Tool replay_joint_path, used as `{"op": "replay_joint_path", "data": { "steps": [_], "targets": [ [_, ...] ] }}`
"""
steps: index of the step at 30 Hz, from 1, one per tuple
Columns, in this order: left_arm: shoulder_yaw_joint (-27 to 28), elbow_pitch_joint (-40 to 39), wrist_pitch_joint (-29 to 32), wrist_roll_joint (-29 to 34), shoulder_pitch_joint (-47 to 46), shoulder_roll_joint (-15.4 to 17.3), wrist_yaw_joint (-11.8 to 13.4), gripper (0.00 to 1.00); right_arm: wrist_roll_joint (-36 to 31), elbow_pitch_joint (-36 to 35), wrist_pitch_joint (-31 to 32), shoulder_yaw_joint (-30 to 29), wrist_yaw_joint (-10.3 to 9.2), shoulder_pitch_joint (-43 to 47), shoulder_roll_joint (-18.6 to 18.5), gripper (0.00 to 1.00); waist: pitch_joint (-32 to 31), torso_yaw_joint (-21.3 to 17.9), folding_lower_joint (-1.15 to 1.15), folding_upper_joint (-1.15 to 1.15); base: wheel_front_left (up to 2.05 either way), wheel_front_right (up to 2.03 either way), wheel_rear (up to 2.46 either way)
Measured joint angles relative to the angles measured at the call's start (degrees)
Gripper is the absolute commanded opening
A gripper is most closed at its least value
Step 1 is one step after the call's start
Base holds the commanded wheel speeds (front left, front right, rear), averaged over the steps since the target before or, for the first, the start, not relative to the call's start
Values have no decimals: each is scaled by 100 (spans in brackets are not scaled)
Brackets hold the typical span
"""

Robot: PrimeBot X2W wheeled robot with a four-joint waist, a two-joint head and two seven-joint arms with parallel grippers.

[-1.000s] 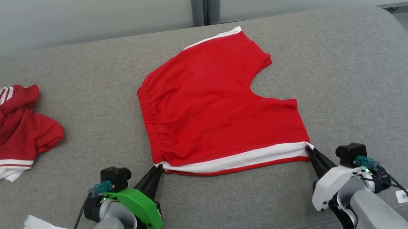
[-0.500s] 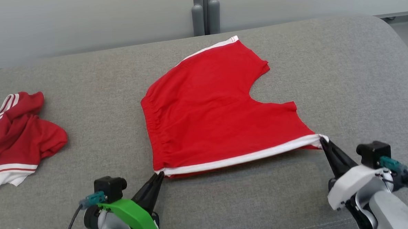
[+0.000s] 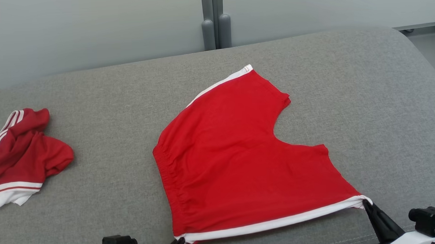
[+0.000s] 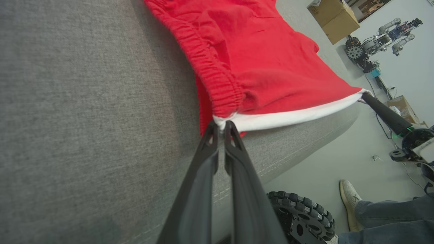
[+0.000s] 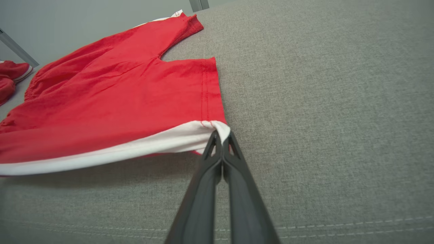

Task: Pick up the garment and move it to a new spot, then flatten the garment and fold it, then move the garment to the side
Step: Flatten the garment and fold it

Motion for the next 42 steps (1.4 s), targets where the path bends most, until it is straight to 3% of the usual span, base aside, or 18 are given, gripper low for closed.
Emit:
{"op": "replay_joint_path", "data": {
  "steps": [5,11,20,34,42],
  "targets": [
    [-12,-749,214,-285,120,269,0,0,193,-684,0,-188,0,194,-265,0,63,42,0,0,0,0,0],
    [237,-1474,474,-365,-218,593,0,0,494,-1421,34,-321,1,-352,-355,0,323,110,0,0,0,0,0],
    [490,-1964,1281,-533,-1476,656,20,0,826,-1524,756,-354,1,-1618,-580,0,896,433,0,0,0,0,0],
    [460,-1380,2025,-667,-3217,-371,565,0,877,-1020,1720,-735,-16,-3558,-1171,0,1849,1371,0,0,0,0,0],
    [548,-717,2139,-659,-3794,-720,875,0,791,-503,2072,-464,-15,-4258,-1139,0,2421,1794,1,0,0,0,0]
  ]
}}
